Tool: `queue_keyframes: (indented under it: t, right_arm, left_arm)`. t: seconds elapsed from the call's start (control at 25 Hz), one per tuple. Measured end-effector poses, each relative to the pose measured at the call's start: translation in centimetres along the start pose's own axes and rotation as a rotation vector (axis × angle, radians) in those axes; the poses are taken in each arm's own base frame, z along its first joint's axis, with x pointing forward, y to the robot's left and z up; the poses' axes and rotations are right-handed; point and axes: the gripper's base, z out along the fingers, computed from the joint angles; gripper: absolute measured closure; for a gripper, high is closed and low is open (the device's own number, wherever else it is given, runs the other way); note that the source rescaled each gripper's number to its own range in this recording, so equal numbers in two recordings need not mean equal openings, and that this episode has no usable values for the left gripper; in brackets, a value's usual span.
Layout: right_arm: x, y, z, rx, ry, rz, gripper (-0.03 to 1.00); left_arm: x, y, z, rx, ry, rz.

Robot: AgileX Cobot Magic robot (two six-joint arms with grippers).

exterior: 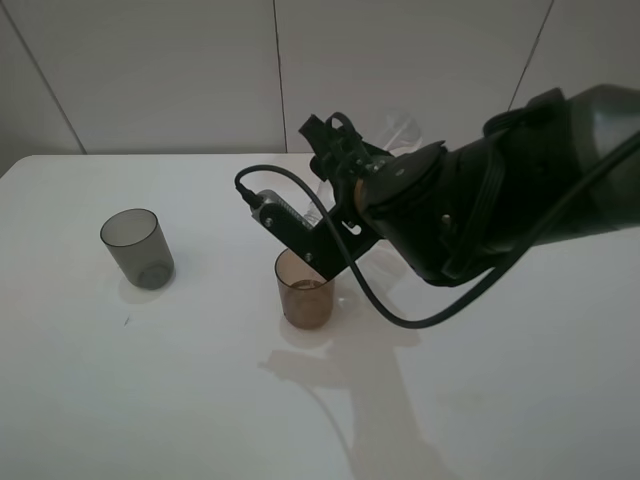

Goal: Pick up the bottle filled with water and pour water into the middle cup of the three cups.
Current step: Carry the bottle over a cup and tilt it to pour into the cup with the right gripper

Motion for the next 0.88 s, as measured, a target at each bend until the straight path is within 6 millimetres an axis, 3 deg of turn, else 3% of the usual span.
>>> queue_keyframes:
  t: [0.68, 0.88]
  right_arm:
    - [-0.1, 0.1, 0.0, -0.006, -0.009, 0.008, 0.95]
    - [-0.4, 1.2, -0.5, -0.162, -0.064, 0.238, 0.95]
  left_arm:
    - [0.0, 0.0, 0.0, 0.0, 0.0, 0.0]
    - [0.0, 0.0, 0.0, 0.0, 0.0, 0.0]
